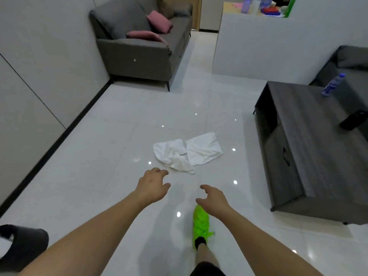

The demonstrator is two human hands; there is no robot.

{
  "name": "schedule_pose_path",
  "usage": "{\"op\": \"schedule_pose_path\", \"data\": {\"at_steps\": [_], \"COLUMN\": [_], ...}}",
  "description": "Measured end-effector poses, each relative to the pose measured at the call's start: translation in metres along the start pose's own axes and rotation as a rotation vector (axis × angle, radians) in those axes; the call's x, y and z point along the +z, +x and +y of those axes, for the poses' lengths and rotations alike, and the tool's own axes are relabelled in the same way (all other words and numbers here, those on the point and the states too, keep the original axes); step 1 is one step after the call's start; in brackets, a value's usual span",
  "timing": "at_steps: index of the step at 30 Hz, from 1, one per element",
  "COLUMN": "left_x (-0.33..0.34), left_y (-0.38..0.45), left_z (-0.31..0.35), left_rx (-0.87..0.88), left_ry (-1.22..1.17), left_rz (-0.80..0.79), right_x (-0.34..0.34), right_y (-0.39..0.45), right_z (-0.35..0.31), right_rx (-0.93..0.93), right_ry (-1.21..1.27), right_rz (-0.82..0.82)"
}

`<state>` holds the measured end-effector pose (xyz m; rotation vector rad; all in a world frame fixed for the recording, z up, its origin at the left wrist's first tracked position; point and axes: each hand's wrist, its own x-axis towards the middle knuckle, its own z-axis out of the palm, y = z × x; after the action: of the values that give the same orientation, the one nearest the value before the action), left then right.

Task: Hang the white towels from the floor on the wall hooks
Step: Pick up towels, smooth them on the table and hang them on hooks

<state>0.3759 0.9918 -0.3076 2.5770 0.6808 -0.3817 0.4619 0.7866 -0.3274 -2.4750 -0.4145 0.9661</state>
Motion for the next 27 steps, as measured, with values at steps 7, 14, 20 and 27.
{"op": "schedule_pose_path", "data": {"at_steps": [7,14,20,27], "left_x": [-0.006,-0.002,0.024,0.099], "left_y": [0.151,0.272,0.343,0.454], "left_z": [0.000,0.009,0.004,-0.050], "left_rx": [-0.084,-0.211,-0.278,-0.279], "left_ry": [-0.005,-0.061,-0.145,-0.161], "left_rz": [-0.050,-0.180,-0.258,-0.351], "right_x": [-0.051,-0.092,-0.081,-0.003], "right_y": [0.163,0.291,0.369,0.482], "right_z": [-0.013,-0.006,0.011,0.049], "right_rx": [0.055,0.214,0.406,0.607], "right_ry": [0.120,0.199,0.294,0.387], "right_rz": [-0.070,-0.164,-0.225,-0.205]}}
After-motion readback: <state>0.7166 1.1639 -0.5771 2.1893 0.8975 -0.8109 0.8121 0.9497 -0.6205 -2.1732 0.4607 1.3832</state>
